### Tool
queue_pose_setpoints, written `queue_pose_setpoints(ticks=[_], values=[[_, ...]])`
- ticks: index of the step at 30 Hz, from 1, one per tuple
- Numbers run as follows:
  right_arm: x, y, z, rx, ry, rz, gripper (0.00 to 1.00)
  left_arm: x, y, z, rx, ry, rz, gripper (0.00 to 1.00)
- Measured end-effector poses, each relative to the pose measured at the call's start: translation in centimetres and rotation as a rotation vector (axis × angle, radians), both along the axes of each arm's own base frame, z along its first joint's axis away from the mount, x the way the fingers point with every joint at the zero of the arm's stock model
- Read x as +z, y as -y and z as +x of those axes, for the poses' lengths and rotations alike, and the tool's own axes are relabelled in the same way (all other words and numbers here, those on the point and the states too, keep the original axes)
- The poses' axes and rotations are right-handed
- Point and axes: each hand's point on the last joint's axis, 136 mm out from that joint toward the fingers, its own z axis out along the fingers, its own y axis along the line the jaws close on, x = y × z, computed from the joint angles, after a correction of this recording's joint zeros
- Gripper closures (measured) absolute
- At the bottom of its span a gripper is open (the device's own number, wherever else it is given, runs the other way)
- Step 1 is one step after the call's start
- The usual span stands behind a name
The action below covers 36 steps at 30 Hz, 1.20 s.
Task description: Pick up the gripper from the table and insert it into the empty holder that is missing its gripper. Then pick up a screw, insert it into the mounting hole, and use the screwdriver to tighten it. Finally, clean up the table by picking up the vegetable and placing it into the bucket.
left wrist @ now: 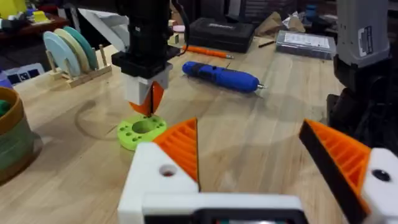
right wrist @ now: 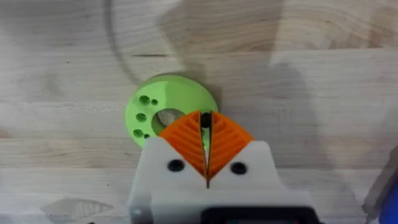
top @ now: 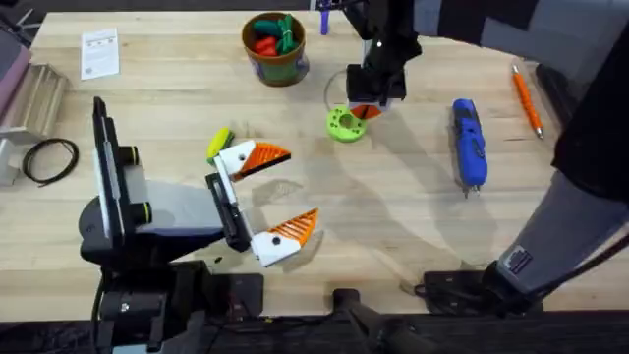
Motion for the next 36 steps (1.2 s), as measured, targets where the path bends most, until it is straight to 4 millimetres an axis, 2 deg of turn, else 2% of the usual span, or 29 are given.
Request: queue_pose_setpoints(ticks=[18,22,27,32,36], values=[[0.0,0.2,-0.4,0.007,-0.017,-0.010,0.995,0.0,0.0,0.0,0.000,0.000,0.000,0.016],[0.5,0.3,-0.5,0.017,-0.008,-0.007,0.995,0.0,0.0,0.0,0.000,0.000,0.000,0.015],[3.8,0.5,-0.9,0.032,0.037,0.012,0.995,0.0,0.0,0.0,0.000,0.000,0.000,0.015],[8.8,0.6,-1.2,0.081,0.111,0.036,0.995,0.0,0.0,0.0,0.000,0.000,0.000,0.015],[12.5,1.1,-2.6,0.140,0.115,0.027,0.995,0.0,0.0,0.0,0.000,0.000,0.000,0.015]])
